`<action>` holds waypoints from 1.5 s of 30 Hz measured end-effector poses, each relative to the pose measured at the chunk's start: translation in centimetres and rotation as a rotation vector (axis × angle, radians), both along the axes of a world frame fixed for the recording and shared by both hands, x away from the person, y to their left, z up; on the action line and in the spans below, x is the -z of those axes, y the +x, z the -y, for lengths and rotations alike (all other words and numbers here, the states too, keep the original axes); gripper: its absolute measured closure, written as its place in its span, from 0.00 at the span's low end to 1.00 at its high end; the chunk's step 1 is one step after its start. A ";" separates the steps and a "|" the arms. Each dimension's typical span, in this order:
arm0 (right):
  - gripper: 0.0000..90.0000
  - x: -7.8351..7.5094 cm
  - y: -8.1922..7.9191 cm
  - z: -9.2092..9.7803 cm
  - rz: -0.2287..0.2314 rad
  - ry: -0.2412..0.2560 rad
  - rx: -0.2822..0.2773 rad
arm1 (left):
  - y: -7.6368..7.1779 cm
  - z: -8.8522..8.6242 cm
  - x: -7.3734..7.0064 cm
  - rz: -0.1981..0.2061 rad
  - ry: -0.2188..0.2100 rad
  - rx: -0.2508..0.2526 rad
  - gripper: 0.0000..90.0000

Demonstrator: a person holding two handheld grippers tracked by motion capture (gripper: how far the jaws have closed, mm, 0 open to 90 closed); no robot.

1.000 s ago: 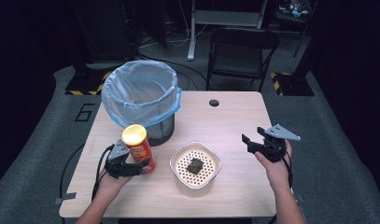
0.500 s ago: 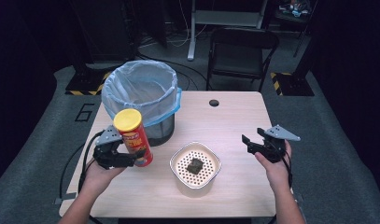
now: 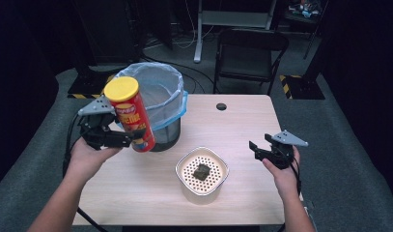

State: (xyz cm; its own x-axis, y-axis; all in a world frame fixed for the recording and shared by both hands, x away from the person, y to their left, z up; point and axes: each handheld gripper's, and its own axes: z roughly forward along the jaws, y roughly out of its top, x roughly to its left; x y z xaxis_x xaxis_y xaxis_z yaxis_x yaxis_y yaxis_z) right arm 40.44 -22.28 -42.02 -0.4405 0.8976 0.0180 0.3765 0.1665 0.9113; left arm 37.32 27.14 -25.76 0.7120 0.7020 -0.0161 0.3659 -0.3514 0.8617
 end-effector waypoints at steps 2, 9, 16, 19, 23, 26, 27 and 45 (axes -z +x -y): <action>0.31 0.1 0.0 0.0 -0.003 0.003 -0.002 | 0.6 -0.1 -1.2 -0.001 -0.008 -0.001 0.27; 0.31 0.3 0.1 0.0 -0.012 -0.003 -0.001 | 2.3 -0.3 -4.5 0.020 -0.027 -0.017 0.27; 0.31 0.6 0.1 -0.1 -0.019 -0.005 -0.001 | 3.7 0.0 -7.3 0.032 -0.018 -0.043 0.27; 0.31 0.7 0.2 -0.1 -0.024 -0.003 0.000 | 4.6 0.3 -8.0 0.033 -0.014 -0.057 0.27; 0.31 0.8 0.2 -0.2 -0.025 -0.008 -0.004 | 6.1 0.7 -8.2 0.026 0.000 -0.076 0.27; 0.31 0.9 0.2 -0.3 -0.027 -0.016 -0.007 | 7.7 1.0 -7.8 0.019 0.013 -0.107 0.27; 0.31 0.9 0.2 -0.4 -0.029 -0.016 -0.006 | 8.1 1.1 -7.6 0.018 0.013 -0.116 0.27; 0.31 1.6 0.4 -0.8 -0.043 -0.039 -0.012 | 13.9 1.1 -2.6 -0.030 -0.014 -0.253 0.27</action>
